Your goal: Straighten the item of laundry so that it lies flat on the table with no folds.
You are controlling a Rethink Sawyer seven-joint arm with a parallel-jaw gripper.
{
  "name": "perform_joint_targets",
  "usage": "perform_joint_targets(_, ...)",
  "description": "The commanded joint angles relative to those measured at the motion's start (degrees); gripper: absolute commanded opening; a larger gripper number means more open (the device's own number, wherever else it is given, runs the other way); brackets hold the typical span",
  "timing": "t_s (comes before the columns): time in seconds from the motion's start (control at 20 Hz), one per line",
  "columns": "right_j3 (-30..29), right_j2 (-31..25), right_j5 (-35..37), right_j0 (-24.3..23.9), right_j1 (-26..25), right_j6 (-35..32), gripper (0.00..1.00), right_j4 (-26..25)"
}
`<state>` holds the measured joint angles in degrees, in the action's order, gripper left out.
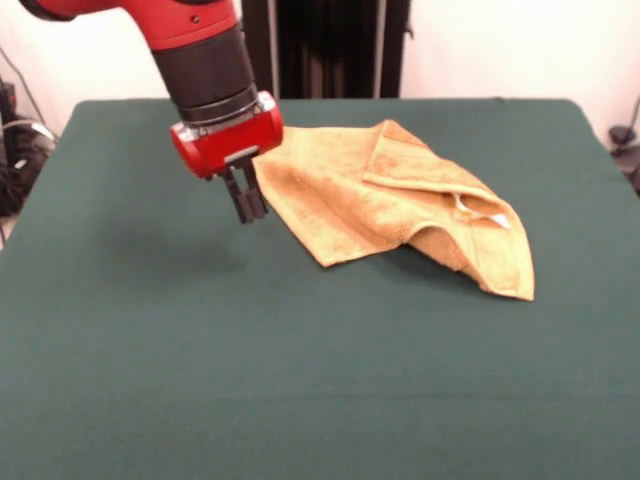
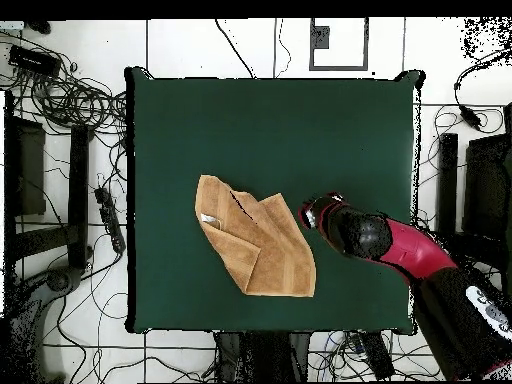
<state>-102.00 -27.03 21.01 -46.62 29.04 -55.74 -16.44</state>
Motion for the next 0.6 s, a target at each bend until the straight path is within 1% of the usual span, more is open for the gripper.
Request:
perform_joint_targets(0.05,-3.98,-9.07,0.94,0.68,-5.99,-2.27,0.0,-0.8)
perform_joint_targets(0.35,-4.71,-10.6,1.6,-0.6,-6.97,-1.28,0.0,-1.96)
perform_joint_targets(0.6,-2.92,-8.23,5.81,1.0,-7.76,-0.35,0.0,-2.64)
